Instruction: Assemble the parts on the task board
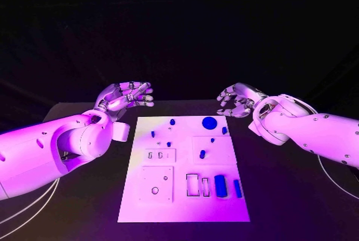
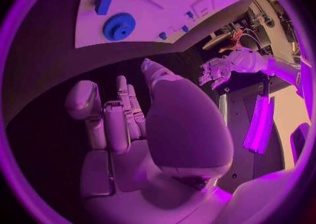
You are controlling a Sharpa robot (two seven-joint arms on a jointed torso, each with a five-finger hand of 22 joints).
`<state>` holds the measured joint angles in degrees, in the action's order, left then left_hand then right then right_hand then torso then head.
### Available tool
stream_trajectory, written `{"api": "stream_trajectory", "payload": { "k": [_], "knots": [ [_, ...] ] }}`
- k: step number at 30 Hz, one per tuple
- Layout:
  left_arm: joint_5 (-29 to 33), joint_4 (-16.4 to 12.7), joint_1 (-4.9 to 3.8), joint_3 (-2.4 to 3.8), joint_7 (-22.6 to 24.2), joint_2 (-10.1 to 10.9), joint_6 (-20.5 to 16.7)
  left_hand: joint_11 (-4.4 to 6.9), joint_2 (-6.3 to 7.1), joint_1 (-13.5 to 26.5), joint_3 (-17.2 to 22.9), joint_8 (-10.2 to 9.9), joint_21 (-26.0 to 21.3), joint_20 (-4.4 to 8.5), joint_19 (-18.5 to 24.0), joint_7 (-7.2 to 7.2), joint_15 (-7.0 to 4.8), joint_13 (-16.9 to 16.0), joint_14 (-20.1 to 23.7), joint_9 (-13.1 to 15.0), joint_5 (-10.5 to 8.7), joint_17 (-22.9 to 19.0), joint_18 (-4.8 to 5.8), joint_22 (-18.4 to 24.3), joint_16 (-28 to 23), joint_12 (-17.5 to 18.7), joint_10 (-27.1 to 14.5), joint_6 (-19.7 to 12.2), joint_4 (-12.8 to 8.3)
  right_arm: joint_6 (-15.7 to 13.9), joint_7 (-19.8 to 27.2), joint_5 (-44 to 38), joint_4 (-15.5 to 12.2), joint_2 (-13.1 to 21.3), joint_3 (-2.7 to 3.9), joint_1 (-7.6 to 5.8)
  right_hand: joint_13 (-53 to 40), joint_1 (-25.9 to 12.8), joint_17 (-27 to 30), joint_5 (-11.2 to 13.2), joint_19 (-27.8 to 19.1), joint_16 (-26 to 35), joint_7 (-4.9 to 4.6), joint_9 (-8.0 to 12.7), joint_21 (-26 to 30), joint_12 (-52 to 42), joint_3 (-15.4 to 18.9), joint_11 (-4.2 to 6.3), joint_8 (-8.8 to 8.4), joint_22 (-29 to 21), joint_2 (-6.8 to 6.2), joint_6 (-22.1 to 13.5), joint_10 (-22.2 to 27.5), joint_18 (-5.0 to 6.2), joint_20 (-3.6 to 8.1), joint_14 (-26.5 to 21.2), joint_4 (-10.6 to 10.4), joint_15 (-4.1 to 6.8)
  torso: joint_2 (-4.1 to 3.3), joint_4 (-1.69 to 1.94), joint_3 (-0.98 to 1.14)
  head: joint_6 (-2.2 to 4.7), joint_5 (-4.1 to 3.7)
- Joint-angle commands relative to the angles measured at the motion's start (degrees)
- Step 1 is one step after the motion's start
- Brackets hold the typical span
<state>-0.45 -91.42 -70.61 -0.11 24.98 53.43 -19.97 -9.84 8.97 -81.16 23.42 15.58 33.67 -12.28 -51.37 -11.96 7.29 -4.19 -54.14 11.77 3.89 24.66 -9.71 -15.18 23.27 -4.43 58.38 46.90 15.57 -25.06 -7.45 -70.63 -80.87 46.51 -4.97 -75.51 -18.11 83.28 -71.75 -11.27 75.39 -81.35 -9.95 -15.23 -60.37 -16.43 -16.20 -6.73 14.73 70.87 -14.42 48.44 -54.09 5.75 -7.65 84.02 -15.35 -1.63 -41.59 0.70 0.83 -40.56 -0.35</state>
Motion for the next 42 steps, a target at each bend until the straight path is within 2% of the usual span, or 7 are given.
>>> {"api": "stream_trajectory", "payload": {
  "k": [1,6,16,18,19,22,42],
  "knots": [
    [0.27,-0.04,0.08,-0.01,0.46,-0.04,1.29,-0.36,0.06,0.52,0.24,-0.29,0.17,-0.03,0.29,-1.39,-0.17,0.00,0.40,0.07,-0.34,0.10,-0.53,-0.04,-0.14,0.26,-0.06,-0.27,-0.06,5.49,0.42,-5.53,1.01,-0.11,0.02,0.11,2.66,1.34,0.65,0.68,-0.75,0.64,-0.22,0.22,1.75,1.96,2.34,0.19,-0.57,-0.94,0.50,-0.04,0.26,0.89,0.08,1.68,0.01,-0.21,0.00,0.05,0.04,-0.04,-0.35],
    [0.25,-0.01,0.15,-0.03,0.45,-0.06,1.40,-0.36,0.06,0.52,0.24,-0.29,0.17,-0.03,0.29,-1.39,-0.17,0.00,0.40,0.07,-0.34,0.10,-0.53,-0.04,-0.14,0.26,-0.06,-0.27,-0.06,7.52,-2.60,-10.05,2.07,-0.73,-0.01,0.43,6.81,2.73,3.45,2.26,-1.94,2.35,-0.21,0.72,5.75,3.86,12.02,0.14,-1.54,-2.95,2.34,-1.73,0.89,1.44,-0.07,0.91,-1.35,-0.22,-0.07,0.21,0.00,-0.04,-0.41],
    [0.25,0.17,0.21,-0.05,0.45,-0.34,1.51,-0.35,0.06,0.46,0.27,-0.29,0.17,-0.04,0.39,-1.38,-0.16,0.00,0.47,0.09,-0.34,0.12,-0.54,-0.04,-0.18,0.27,-0.05,-0.27,-0.11,9.05,-4.56,-12.70,5.24,-3.34,-0.09,1.33,3.51,3.57,0.34,0.56,0.98,0.51,1.53,0.59,1.21,-5.74,13.16,3.07,-1.18,0.59,2.94,-0.82,-12.47,0.52,1.99,2.13,-1.16,2.01,0.00,0.24,-0.06,-0.20,-0.37],
    [0.25,0.20,0.22,-0.05,0.43,-0.37,1.53,-0.35,0.06,0.46,0.27,-0.29,0.17,-0.04,0.39,-1.38,-0.16,0.00,0.47,0.09,-0.34,0.12,-0.54,-0.04,-0.18,0.27,-0.05,-0.27,-0.11,9.46,-4.65,-12.02,5.64,-3.82,-0.10,1.52,-31.91,3.43,-6.63,0.71,3.53,-3.50,2.04,0.31,-4.25,-44.21,15.01,4.12,-0.88,4.68,1.77,-0.14,-14.89,-0.87,2.50,3.82,-1.31,3.43,-0.04,0.27,-0.01,-0.25,-0.40],
    [0.25,0.21,0.22,-0.05,0.42,-0.39,1.54,-0.35,0.06,0.46,0.27,-0.29,0.17,-0.04,0.39,-1.38,-0.16,0.00,0.47,0.09,-0.34,0.12,-0.54,-0.04,-0.18,0.27,-0.05,-0.27,-0.11,9.71,-4.73,-11.51,5.82,-4.05,-0.10,1.62,-46.56,3.45,-10.13,0.31,4.50,-5.19,2.27,0.27,-6.52,-56.59,14.48,3.82,-0.79,6.31,2.97,0.15,-19.29,-0.96,2.81,4.41,-1.03,2.64,-0.05,0.29,-0.02,-0.32,-0.45],
    [0.23,0.25,0.24,-0.05,0.40,-0.43,1.56,-0.35,0.06,0.46,0.27,-0.29,0.17,-0.04,0.39,-1.38,-0.16,0.00,0.47,0.09,-0.34,0.12,-0.54,-0.04,-0.18,0.27,-0.05,-0.27,-0.11,10.14,-5.07,-10.15,6.15,-4.71,-0.10,1.94,-59.13,2.17,-15.30,-0.11,6.56,-7.51,1.81,0.23,-11.20,-66.07,14.32,3.14,-0.54,9.44,3.66,0.79,-25.58,-1.91,2.18,5.37,-1.18,2.14,-0.04,0.33,-0.12,-0.56,-0.40],
    [0.19,0.38,0.28,-0.05,0.22,-0.77,1.81,-0.37,0.00,0.41,0.35,-0.29,0.20,-0.08,0.56,-1.40,-0.14,0.00,0.56,0.12,-0.32,0.19,-0.55,-0.05,-0.25,0.29,-0.05,-0.27,-0.17,9.26,-6.39,-6.74,9.21,-8.11,-0.10,3.02,-66.73,-0.82,-18.25,-1.80,10.18,-8.65,1.02,0.13,-19.42,-70.82,13.56,2.37,-0.12,14.21,5.26,2.20,-31.44,-3.52,1.54,5.98,-1.34,1.40,-0.06,0.39,-0.03,-0.96,-0.21]
  ]
}}
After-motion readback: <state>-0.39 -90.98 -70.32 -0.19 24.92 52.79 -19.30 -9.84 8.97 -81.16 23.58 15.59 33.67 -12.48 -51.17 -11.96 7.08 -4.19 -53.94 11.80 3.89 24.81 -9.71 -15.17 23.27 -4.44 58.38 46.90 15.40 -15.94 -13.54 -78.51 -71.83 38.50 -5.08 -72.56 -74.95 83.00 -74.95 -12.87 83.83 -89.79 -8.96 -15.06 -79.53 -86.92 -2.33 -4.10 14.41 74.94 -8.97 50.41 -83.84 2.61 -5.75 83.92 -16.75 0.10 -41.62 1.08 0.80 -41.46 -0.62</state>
